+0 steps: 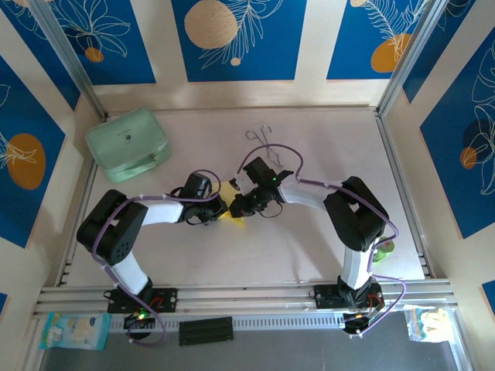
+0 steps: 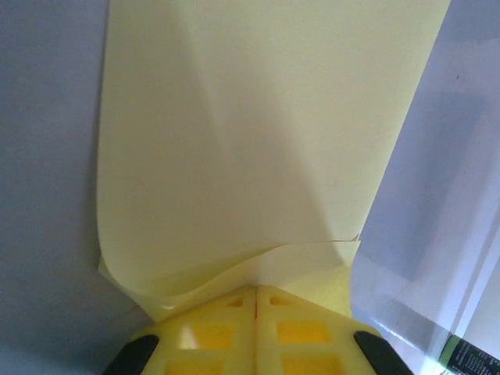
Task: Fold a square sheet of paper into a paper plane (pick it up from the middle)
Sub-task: Third fold the triangle at the center of the table.
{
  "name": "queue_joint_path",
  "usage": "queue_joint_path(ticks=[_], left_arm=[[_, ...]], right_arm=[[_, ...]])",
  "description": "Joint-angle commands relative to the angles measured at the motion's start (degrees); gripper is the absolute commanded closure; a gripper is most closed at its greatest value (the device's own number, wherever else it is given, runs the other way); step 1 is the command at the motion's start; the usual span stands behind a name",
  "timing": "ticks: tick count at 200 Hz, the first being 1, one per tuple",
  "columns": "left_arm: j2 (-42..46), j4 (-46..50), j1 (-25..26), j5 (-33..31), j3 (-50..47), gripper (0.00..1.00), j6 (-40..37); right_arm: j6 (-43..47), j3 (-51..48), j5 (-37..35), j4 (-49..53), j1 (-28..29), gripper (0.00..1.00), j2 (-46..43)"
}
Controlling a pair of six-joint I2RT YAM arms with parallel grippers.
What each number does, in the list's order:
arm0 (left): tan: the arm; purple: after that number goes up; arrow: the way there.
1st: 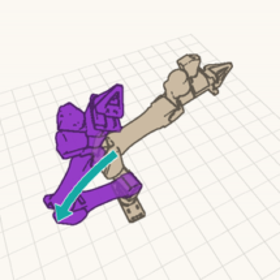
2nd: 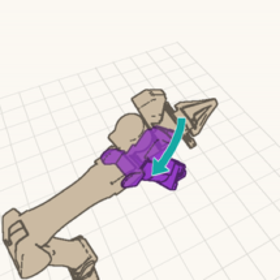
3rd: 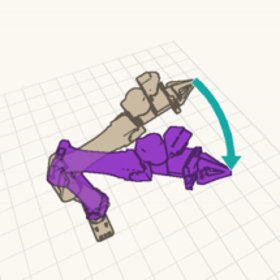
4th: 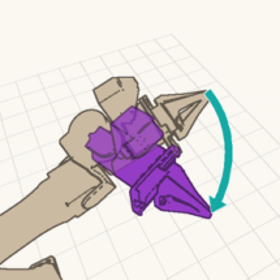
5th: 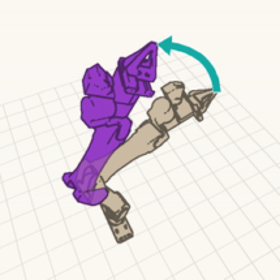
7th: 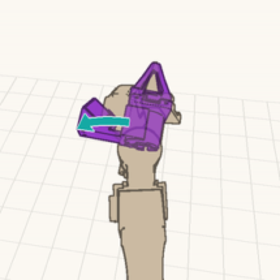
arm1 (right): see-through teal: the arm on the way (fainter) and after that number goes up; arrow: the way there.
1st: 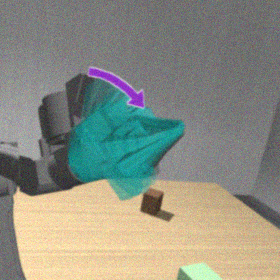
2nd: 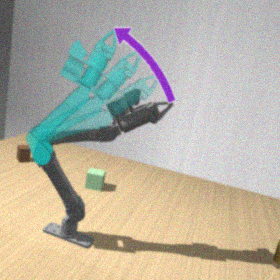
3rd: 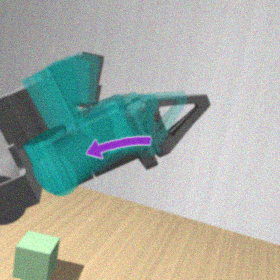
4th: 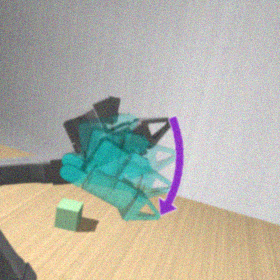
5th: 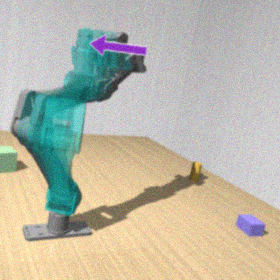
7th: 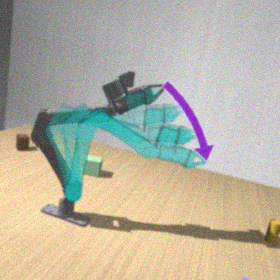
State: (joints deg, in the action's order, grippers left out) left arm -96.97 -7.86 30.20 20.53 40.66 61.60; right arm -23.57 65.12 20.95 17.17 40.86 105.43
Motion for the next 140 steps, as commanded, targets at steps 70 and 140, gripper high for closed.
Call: queue_joint_path(ticks=[70,140], left_arm=[[-2.7,3.2,0.4,0.8,-0.7,0.91,1.3],[-3.0,1.6,0.3,1.7,-1.1,0.90,1.6]], right_arm=[[-0.7,3.2,-2.9,3.6,0.7,0.96,5.2],[-1.1,2.9,-4.8,5.0,0.5,0.96,6.4]])
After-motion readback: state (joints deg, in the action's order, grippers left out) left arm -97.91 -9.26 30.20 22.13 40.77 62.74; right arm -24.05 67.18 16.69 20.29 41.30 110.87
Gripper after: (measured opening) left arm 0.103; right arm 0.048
